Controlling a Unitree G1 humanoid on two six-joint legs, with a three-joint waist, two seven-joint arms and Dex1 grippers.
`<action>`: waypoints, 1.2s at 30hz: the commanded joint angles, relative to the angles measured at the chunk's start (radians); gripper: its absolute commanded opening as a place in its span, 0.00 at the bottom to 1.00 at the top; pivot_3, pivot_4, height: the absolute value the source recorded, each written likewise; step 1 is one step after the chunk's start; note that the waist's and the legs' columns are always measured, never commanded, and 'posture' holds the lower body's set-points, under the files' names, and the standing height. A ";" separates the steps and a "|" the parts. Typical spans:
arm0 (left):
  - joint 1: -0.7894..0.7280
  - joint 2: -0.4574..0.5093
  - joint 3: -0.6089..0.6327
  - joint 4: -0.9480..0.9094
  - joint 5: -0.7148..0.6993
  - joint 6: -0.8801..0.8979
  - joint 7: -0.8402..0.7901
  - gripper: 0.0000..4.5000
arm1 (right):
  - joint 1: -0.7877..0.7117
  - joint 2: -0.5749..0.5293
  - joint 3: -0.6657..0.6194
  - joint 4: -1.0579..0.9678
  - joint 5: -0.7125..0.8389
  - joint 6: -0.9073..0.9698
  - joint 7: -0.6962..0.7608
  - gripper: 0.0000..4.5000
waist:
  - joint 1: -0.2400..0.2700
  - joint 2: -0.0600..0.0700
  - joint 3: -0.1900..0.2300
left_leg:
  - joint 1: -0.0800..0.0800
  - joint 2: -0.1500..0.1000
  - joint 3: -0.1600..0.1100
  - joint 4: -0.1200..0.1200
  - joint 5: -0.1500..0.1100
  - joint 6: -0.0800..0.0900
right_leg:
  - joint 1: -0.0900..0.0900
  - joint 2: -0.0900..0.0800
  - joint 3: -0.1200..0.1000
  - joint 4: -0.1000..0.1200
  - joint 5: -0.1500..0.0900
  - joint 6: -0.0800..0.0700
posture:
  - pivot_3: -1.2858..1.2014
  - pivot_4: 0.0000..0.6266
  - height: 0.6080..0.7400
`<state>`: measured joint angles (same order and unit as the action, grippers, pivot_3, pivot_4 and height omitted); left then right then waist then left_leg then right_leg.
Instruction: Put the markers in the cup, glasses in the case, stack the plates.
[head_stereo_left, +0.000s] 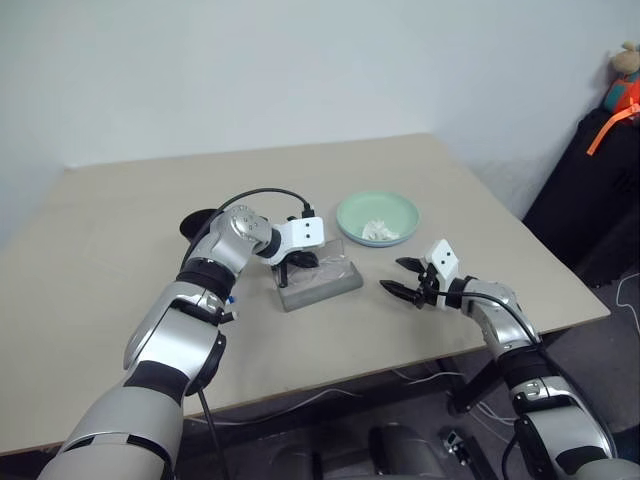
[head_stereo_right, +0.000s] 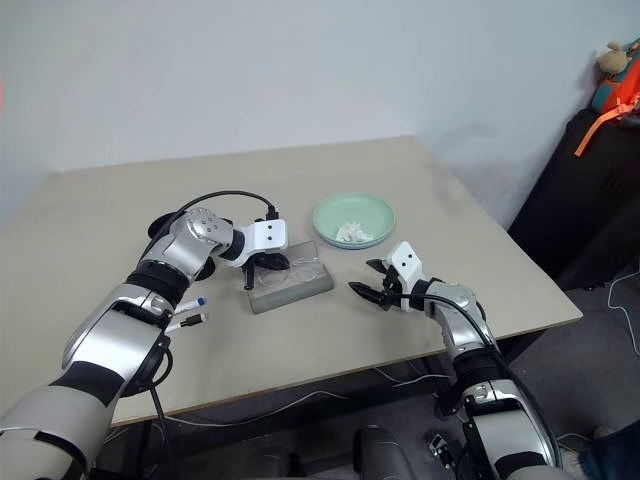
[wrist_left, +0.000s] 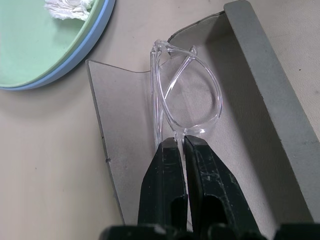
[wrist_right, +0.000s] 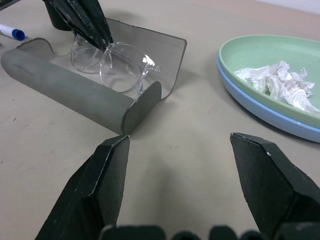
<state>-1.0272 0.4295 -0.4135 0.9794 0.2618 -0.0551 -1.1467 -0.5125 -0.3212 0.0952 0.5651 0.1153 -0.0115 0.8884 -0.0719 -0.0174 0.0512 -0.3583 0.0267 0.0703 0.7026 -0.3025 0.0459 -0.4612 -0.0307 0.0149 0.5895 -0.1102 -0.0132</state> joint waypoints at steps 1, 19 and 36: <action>-0.007 -0.008 0.027 -0.052 -0.038 0.064 -0.082 0.00 | -0.009 0.000 -0.008 -0.041 0.009 -0.013 -0.004 0.77 | 0.000 0.000 0.000 | 0.000 0.000 0.000 0.000 0.000 0.000 | 0.000 0.000 0.000 0.000 0.000 0.000 | 0.52 0.00 0.85; 0.069 0.007 0.036 -0.201 -0.061 0.194 -0.165 0.00 | -0.024 0.008 -0.001 -0.026 0.005 -0.019 0.002 0.77 | -0.001 0.000 0.000 | 0.000 0.000 0.000 0.000 0.000 0.000 | 0.000 0.000 0.000 0.000 0.000 0.000 | 0.52 0.00 0.85; 0.006 0.000 0.068 -0.144 -0.061 0.159 -0.108 0.00 | -0.029 0.011 0.002 -0.019 0.003 -0.022 0.002 0.77 | -0.001 0.000 0.000 | 0.000 0.000 0.000 0.000 0.000 0.000 | 0.000 0.000 0.000 0.000 0.000 0.000 | 0.52 0.00 0.85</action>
<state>-0.9808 0.4291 -0.3686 0.8425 0.2166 0.1202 -1.2642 -0.5085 -0.3085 0.1051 0.5633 0.1150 -0.0132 0.8917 -0.0727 -0.0176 0.0511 -0.3581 0.0267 0.0700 0.7026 -0.3025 0.0460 -0.4612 -0.0306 0.0150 0.5896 -0.1103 -0.0132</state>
